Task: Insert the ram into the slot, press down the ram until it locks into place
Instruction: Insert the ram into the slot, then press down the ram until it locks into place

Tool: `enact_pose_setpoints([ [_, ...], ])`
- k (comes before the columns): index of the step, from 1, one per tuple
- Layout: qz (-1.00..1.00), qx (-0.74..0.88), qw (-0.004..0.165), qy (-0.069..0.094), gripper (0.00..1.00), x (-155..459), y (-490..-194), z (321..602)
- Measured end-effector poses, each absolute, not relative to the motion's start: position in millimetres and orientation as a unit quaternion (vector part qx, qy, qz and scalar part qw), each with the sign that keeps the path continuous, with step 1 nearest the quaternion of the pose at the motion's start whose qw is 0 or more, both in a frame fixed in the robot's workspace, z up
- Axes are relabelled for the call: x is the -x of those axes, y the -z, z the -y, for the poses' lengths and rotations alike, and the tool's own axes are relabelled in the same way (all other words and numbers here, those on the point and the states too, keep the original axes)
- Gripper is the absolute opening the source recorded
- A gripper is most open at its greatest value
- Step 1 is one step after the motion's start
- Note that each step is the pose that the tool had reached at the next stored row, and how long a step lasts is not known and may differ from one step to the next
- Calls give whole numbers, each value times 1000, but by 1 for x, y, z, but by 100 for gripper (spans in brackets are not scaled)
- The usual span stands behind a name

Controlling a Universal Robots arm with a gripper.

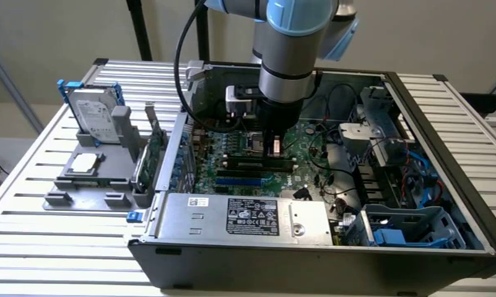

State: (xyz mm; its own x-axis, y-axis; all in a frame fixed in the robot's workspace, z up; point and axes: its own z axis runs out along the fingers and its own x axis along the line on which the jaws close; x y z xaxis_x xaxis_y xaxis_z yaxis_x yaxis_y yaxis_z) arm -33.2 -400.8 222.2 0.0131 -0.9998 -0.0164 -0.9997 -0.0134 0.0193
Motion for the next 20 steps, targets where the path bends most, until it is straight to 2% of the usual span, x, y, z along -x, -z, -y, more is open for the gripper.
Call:
enact_pose_setpoints([
  [1,702,-712,1,13,21,33,-222,401],
  [2,702,-712,1,13,27,33,-223,401],
  [9,702,-712,2,14,27,36,-243,401],
  [11,702,-712,2,14,25,37,-244,401],
  [13,702,-712,2,14,13,37,-244,401],
  [20,702,-712,2,14,11,37,-245,401],
])
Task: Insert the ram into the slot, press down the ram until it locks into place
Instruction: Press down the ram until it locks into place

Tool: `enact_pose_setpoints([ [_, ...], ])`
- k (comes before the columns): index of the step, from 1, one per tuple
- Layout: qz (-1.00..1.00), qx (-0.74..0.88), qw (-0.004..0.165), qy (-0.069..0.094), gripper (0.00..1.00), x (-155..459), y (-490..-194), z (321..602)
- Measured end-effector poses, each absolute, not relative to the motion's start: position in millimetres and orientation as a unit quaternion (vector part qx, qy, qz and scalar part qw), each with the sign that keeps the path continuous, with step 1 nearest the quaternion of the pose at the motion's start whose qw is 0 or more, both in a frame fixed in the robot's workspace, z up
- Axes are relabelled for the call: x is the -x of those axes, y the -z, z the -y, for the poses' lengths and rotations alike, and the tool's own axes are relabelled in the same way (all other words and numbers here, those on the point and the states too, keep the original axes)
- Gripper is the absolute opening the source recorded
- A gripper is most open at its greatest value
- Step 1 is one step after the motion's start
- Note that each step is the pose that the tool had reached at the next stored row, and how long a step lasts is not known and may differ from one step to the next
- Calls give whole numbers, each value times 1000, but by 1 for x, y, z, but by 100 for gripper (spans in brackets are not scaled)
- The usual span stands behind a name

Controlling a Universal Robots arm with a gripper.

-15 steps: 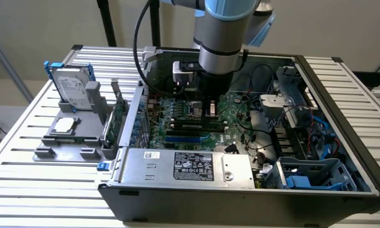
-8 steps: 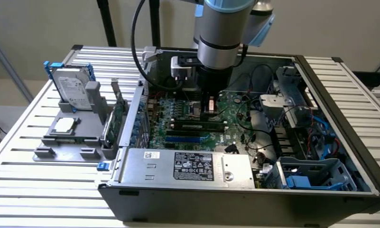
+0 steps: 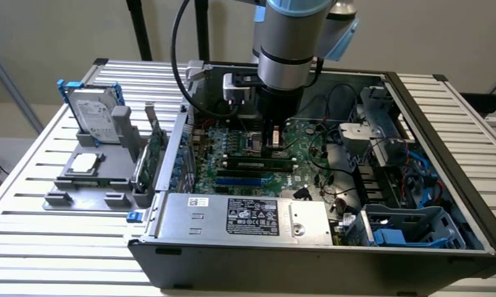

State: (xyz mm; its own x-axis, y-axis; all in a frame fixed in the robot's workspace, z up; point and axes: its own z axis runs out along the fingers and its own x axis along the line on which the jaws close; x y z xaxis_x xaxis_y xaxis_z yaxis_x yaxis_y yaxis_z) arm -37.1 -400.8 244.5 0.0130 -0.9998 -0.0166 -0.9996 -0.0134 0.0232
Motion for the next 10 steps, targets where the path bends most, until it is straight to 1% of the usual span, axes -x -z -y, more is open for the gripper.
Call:
enact_pose_setpoints([
  [10,703,-711,2,14,11,37,-243,400],
])
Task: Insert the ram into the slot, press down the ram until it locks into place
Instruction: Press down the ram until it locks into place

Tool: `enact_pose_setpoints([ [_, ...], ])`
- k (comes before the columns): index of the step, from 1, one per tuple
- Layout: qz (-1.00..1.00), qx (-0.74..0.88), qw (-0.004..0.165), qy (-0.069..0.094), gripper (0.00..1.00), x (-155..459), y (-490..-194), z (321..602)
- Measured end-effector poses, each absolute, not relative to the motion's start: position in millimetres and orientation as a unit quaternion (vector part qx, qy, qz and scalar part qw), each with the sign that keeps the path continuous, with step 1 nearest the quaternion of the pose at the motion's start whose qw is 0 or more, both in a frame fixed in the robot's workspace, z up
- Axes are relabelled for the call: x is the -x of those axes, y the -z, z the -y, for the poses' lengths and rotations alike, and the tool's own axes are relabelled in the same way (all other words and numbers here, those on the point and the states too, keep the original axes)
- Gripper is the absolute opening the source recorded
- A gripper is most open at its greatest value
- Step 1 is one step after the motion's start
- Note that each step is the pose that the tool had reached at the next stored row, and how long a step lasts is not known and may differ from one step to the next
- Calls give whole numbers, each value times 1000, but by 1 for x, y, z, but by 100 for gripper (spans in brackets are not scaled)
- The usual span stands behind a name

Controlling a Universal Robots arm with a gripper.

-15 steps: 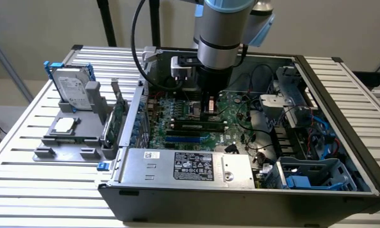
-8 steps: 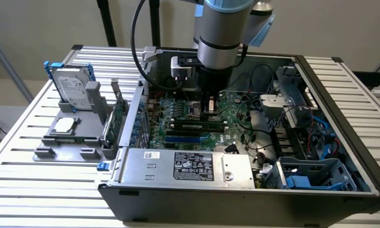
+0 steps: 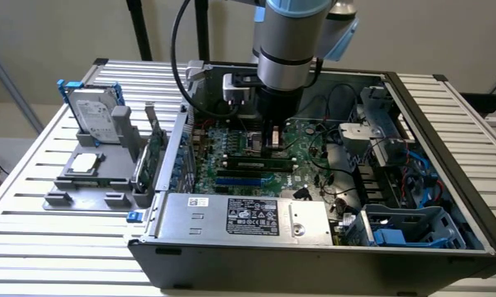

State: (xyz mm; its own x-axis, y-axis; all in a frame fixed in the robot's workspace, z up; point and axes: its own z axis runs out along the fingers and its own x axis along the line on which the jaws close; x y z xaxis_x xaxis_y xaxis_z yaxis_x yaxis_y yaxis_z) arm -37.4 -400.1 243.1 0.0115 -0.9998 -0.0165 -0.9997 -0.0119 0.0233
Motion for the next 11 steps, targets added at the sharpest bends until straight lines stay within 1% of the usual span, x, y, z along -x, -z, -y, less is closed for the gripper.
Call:
enact_pose_setpoints([
  [11,719,-695,2,14,11,39,-232,398],
])
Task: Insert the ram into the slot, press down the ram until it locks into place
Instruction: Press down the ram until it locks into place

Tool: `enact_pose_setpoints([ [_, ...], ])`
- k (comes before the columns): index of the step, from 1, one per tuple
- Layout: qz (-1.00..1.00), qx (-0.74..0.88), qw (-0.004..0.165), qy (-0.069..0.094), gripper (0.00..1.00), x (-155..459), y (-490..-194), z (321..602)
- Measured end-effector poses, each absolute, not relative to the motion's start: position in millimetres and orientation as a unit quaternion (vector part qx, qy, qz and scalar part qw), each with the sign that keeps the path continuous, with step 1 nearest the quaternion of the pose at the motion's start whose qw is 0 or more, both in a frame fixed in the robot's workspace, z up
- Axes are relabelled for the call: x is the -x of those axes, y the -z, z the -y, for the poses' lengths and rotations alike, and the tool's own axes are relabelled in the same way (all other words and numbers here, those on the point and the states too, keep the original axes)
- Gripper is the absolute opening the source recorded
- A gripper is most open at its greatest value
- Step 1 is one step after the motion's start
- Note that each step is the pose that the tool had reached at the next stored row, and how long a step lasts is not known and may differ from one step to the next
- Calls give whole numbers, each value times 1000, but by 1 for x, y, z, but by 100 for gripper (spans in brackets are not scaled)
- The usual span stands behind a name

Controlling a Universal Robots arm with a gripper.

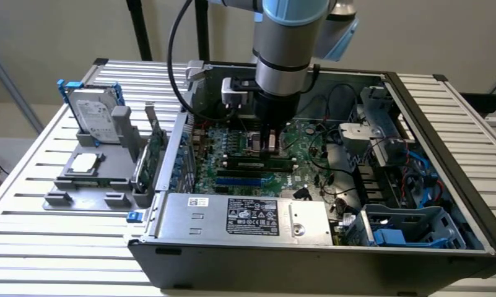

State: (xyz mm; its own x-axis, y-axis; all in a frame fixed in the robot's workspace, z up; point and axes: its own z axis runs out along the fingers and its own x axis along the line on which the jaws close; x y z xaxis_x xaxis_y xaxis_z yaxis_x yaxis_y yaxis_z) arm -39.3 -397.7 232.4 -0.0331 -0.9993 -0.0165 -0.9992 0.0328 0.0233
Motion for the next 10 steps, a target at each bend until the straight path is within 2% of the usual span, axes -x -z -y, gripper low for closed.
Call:
enact_pose_setpoints([
  [7,722,-691,3,14,11,40,-224,398],
  [10,723,-691,2,15,11,40,-234,397],
])
